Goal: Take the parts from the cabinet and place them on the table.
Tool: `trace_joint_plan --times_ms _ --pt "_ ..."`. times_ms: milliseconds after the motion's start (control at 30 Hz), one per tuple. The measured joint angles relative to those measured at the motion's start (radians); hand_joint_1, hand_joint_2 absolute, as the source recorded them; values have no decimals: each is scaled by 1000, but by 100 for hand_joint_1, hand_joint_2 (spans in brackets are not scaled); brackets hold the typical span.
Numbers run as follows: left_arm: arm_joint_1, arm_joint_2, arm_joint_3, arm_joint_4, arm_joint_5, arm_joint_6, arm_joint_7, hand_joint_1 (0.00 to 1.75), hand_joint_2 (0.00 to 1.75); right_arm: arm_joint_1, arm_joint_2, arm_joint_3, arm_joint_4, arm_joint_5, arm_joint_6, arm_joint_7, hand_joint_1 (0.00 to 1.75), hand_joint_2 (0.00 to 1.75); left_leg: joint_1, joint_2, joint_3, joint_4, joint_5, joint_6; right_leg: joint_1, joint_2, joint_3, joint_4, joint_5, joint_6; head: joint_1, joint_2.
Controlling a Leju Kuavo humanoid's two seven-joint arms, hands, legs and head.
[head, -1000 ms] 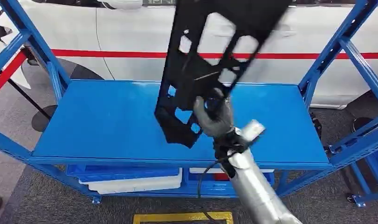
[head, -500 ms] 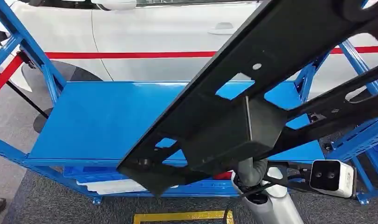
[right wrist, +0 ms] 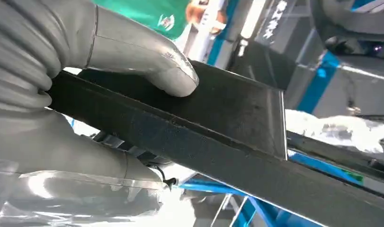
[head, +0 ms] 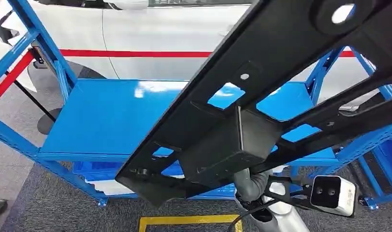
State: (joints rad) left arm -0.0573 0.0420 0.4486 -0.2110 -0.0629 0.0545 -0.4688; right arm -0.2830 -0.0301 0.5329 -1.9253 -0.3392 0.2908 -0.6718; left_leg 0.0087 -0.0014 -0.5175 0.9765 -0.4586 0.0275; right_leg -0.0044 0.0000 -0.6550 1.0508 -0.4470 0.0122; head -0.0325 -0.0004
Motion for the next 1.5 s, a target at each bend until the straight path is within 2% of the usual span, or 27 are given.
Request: trace_joint_plan --times_ms 67,100,133,167,267,300,333,433,467,533,600,633,667,700,767,833,933,967,1033,1100,1133,1167,1200,1300,1333,1433,1500 --pt "1 2 0 0 -3 0 5 0 0 4 -11 5 0 12 -24 -5 175 175 -1 1 -23 2 15 3 -2 0 -51 150 -109 6 0 0" --pt "3 2 0 0 -6 0 8 0 0 7 -16 8 0 24 -38 -11 175 175 -1 2 -36 4 22 2 -2 0 -72 222 -142 9 0 0" --pt "4 2 0 0 -9 0 10 0 0 9 -21 10 0 37 -54 -16 175 175 -1 2 -49 9 29 1 -2 0 -79 266 -150 10 0 0" --pt "5 3 0 0 -10 1 10 0 0 9 -25 16 0 54 -76 -21 175 175 -1 2 -63 14 34 0 -3 0 -57 254 -134 11 0 0" --pt "5 3 1 0 -14 1 10 0 0 8 -29 27 0 72 -109 -21 175 175 -1 0 -86 30 43 -8 -3 0 115 12 -51 2 0 0" --pt "6 3 2 0 -17 1 10 0 0 6 -29 30 -1 73 -117 -21 175 175 -2 0 -94 34 46 -13 -1 0 145 -47 -79 -5 0 0" --pt "6 3 2 0 -20 1 9 0 0 7 -29 34 -3 70 -125 -21 175 175 -4 0 -94 34 51 -20 7 2 137 -34 -52 -10 0 0" --pt "8 5 5 0 -24 0 9 0 0 4 -37 48 -3 58 -136 -19 175 175 -3 -1 -99 30 68 -38 9 2 128 -40 -47 -25 0 0" --pt "8 6 6 0 -27 0 10 0 0 3 -40 51 -2 57 -135 -18 175 175 -1 -2 -105 36 62 -43 -2 -3 122 -53 -32 -39 0 0" --pt "10 5 7 0 -28 0 11 0 0 -1 -45 59 -1 53 -126 -20 175 175 2 -2 -137 117 -35 -51 -1 -5 103 -54 -15 -52 0 0" --pt "8 6 9 0 -27 -3 14 0 0 -2 -49 67 2 49 -111 -21 175 175 4 -2 -180 270 -131 -60 1 -6 80 -53 1 -52 -1 0" --pt "8 5 11 0 -26 -3 15 0 0 -4 -51 71 5 48 -102 -21 175 175 4 -2 -190 326 -148 -62 2 -6 68 -51 10 -52 0 0" --pt "9 3 17 0 -20 -3 17 0 0 -6 -53 76 9 46 -92 -21 175 175 4 -2 -181 343 -135 -63 3 -7 55 -50 19 -50 0 0" --pt "9 2 23 0 -19 -3 17 0 0 -9 -55 76 12 44 -84 -21 175 175 4 -2 -148 309 -100 -61 4 -7 44 -49 27 -49 -1 0" --pt "8 1 26 0 -19 -3 17 0 0 -21 -58 78 17 37 -76 -21 175 175 3 -2 -33 141 -34 -51 6 -6 28 -47 40 -44 -1 0" --pt "4 1 27 0 -21 -4 17 0 0 -33 -59 78 17 33 -69 -23 175 175 -5 -3 58 -8 -59 -39 10 -6 19 -46 54 -34 -1 0" --pt "6 -3 27 0 -28 -5 23 0 0 -44 -64 78 17 37 -61 -24 175 175 -10 -4 38 -6 -45 -27 7 -8 17 -55 74 -20 0 0" --pt "7 -5 27 0 -30 -5 27 0 0 -45 -67 78 17 37 -52 -24 175 175 1 -2 37 -15 -33 -18 13 -5 13 -54 75 -12 0 0" --pt "4 -8 27 0 -30 -5 32 0 0 -52 -77 77 17 36 -35 -25 175 175 4 2 26 -16 -18 -2 5 -1 -17 20 -6 -1 0 0" --pt "6 -11 28 0 -30 -3 37 0 0 -56 -84 76 21 26 -21 -25 175 175 3 8 11 -12 -2 0 -2 -1 -74 179 -96 10 0 0" --pt "6 -13 30 0 -30 -3 38 0 0 -59 -89 76 24 16 -15 -26 175 175 3 10 1 -10 2 0 -5 -1 -96 246 -123 13 0 0" --pt "7 -13 31 0 -30 -3 38 0 0 -62 -92 76 28 8 -10 -26 175 175 4 15 -8 -6 5 -1 -8 -1 -97 267 -122 15 0 0" --pt "7 -15 32 0 -30 -3 38 0 0 -66 -97 76 32 -1 -6 -26 175 175 4 18 -16 -2 8 -3 -11 -2 -75 243 -103 17 0 0" --pt "8 -18 33 0 -31 -2 37 0 0 -82 -100 76 38 -7 -5 -26 175 175 5 33 -35 21 6 -10 -15 -34 84 -4 -12 17 0 0" --pt "8 -19 35 0 -31 -2 36 0 0 -84 -100 76 39 -2 -4 -26 175 175 2 34 -47 26 6 -20 -9 -29 101 -32 -29 10 0 0" --pt "3 -21 47 0 -31 0 30 0 0 -79 -104 69 39 17 24 -27 175 175 2 41 -48 28 17 -38 0 -20 87 -32 -17 -5 -1 0" --pt "3 -21 51 0 -30 0 29 0 0 -79 -104 61 39 28 46 -28 175 175 7 33 -54 38 -3 -49 -10 -25 84 -46 -2 -28 0 0"
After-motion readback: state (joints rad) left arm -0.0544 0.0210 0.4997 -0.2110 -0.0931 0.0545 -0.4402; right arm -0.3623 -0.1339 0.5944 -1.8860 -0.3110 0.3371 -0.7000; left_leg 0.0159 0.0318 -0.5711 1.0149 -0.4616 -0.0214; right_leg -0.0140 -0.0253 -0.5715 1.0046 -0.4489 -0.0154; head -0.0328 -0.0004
